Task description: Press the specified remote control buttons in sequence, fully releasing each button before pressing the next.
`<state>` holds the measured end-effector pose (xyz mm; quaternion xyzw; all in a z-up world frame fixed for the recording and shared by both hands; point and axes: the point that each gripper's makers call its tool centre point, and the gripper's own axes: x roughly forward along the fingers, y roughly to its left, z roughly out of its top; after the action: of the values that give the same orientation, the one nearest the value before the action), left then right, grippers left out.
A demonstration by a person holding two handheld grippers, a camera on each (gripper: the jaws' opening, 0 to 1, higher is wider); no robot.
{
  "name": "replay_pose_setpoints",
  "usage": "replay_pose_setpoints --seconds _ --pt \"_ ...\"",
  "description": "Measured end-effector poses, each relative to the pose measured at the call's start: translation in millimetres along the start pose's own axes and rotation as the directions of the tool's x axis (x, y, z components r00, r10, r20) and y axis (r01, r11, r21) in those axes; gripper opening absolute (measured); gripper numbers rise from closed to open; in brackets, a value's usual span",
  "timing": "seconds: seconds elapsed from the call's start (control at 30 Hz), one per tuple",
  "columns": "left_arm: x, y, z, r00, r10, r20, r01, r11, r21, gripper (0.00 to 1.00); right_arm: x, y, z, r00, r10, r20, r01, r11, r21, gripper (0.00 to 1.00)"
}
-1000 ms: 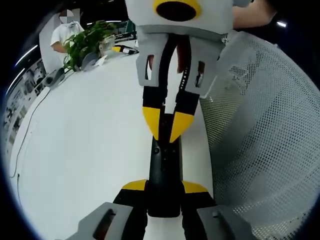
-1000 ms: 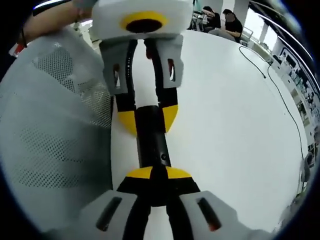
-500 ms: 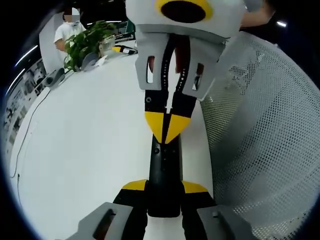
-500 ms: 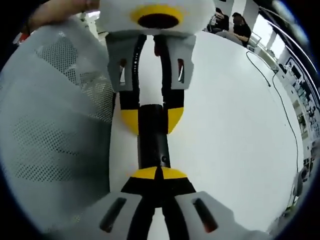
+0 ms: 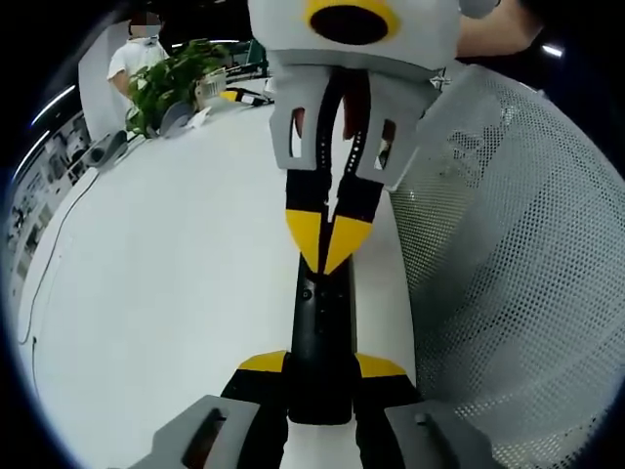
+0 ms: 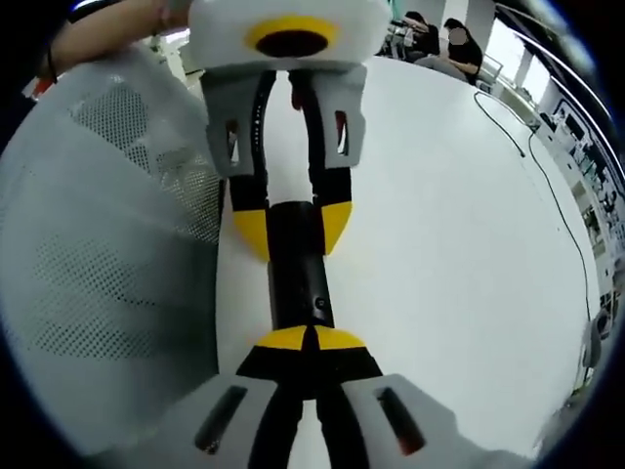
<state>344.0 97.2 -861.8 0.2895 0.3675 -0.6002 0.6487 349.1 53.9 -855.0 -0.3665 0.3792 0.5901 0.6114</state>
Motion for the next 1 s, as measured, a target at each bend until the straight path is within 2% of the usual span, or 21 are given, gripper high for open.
replay_pose_setpoints --seconds 0.13,0.2,0.3,0.37,0.5,0.63,1.0 --pt "0.0 0.0 -0.1 1.000 0.001 0.000 -0.001 1.000 0.000 0.24 -1.7 -0.5 -2.7 1.000 0.000 0.004 0.000 1.000 0.011 0.00" --pt "-0.1 0.2 -0.1 1.000 0.001 0.001 -0.001 1.000 -0.001 0.24 -1.2 -1.9 -2.4 1.000 0.011 0.017 -0.012 0.999 0.044 0.00" --pt "0.2 0.0 -0.1 1.000 0.002 -0.003 -0.002 1.000 0.003 0.24 0.1 0.7 -1.3 1.000 0.003 0.005 -0.003 1.000 0.008 0.00" --pt "0.3 -0.1 -0.1 1.000 0.003 -0.009 -0.002 1.000 0.009 0.24 -0.1 0.5 -1.7 1.000 -0.004 0.008 0.004 1.000 0.012 0.00" --pt "0.5 0.0 -0.2 1.000 0.003 -0.012 -0.003 1.000 0.008 0.24 -1.6 -1.1 -2.4 0.999 -0.005 0.034 0.002 0.997 0.080 0.00" --pt "0.6 -0.2 -0.1 1.000 0.005 -0.018 -0.005 1.000 0.009 0.24 -2.2 -0.2 -2.8 0.999 -0.014 0.037 0.011 0.996 0.091 0.00" --pt "0.4 -0.4 -0.3 1.000 0.002 0.001 -0.002 1.000 -0.002 0.24 -6.7 -0.2 -11.4 0.999 -0.033 0.025 0.032 0.997 0.073 0.00"
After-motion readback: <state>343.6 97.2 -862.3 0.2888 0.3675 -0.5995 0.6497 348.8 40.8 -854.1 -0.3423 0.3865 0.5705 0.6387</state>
